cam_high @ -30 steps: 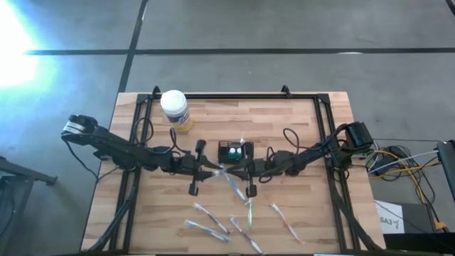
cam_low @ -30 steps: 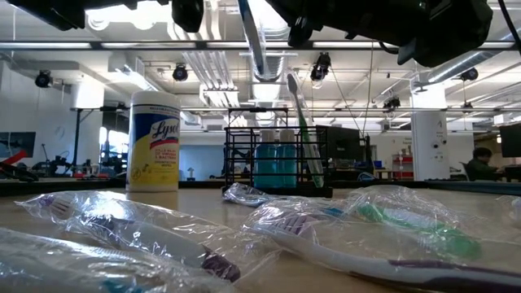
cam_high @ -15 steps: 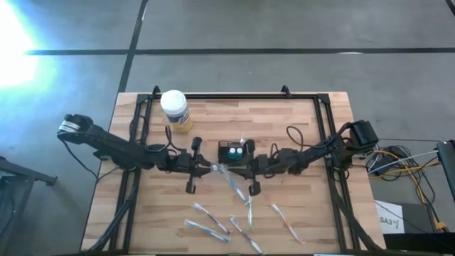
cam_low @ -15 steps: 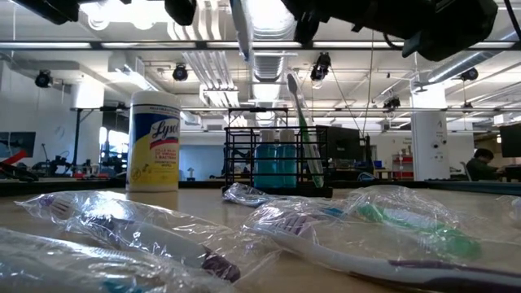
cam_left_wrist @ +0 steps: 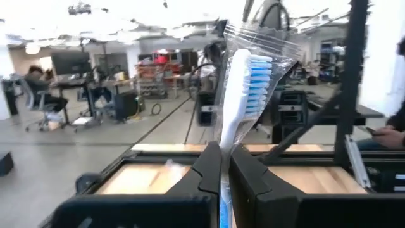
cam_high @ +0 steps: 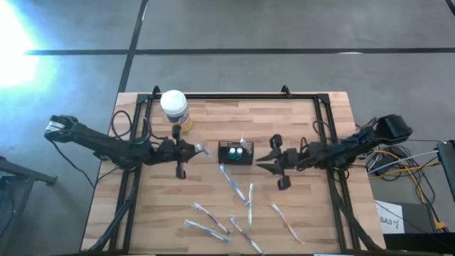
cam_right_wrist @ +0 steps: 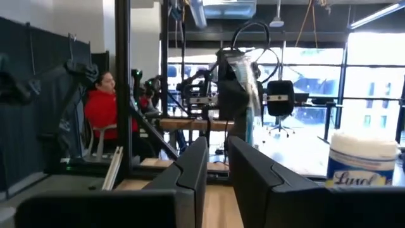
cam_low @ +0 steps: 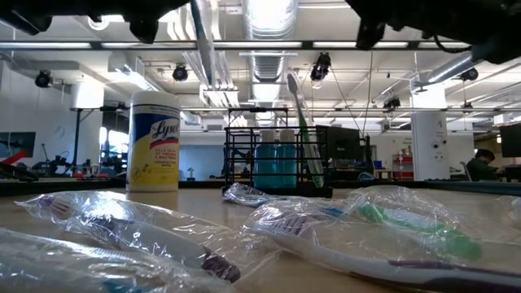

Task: Pick & Place toothbrushing station
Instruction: Put the top left blue toothbrush into the black mesh organizer

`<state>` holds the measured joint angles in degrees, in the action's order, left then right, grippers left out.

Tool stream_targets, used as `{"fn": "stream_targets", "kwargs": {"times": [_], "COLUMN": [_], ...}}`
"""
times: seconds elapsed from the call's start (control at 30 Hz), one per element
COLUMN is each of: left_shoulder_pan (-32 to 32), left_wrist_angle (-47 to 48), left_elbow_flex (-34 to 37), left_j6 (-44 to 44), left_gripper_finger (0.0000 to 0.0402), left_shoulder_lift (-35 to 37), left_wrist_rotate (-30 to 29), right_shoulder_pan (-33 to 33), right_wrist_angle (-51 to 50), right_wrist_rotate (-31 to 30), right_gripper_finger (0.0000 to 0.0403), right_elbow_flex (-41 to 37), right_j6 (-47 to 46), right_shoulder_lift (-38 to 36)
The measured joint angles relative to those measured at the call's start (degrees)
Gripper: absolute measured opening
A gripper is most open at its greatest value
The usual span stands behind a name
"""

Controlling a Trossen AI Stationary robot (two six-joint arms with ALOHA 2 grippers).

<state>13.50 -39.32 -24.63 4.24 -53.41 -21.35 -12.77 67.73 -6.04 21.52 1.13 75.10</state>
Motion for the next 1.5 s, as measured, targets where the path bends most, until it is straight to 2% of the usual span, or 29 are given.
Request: {"fn": "stream_targets", "kwargs": {"times": [0.17, 0.3, 0.47, 0.83, 1.23, 1.4, 1.5], "left_shoulder_pan": [-5.2, -10.28, -14.01, -15.03, -16.71, -17.12, -17.46], "left_wrist_angle": [-1.04, -8.01, -12.4, -16.11, -24.66, -25.83, -25.34], "left_elbow_flex": [-1.55, -1.53, -1.28, -1.28, -1.28, -1.28, -1.3], "left_j6": [0.1, -0.34, -2.01, -2.15, -4.86, -7.12, -10.02], "left_gripper_finger": [0.0012, 0.0012, 0.0012, 0.0012, 0.0015, 0.0015, 0.0039], "left_shoulder_lift": [-4.56, -9.77, -15.83, -24.79, -37.71, -39.77, -39.68], "left_wrist_rotate": [0.8, 3.72, 6.56, 6.77, 6.73, 6.57, 6.46], "right_shoulder_pan": [0.04, 0.04, 0.04, 0.04, 0.04, 0.04, 0.04], "right_wrist_angle": [-0.05, 0.0, 0.19, 0.19, 0.23, 0.21, 0.19], "right_wrist_rotate": [-0.11, -0.11, -0.1, -0.07, -0.09, -0.09, -0.09], "right_gripper_finger": [0.0052, 0.0052, 0.0052, 0.0054, 0.0054, 0.0054, 0.0054], "right_elbow_flex": [-5.22, -6.67, -6.75, -6.1, -6.1, -6.1, -6.1], "right_j6": [0.17, -0.55, -1.0, -0.7, -0.69, -0.71, -0.71], "right_shoulder_lift": [-3.87, -4.03, -2.08, -1.1, -1.13, -1.15, -1.15]}}
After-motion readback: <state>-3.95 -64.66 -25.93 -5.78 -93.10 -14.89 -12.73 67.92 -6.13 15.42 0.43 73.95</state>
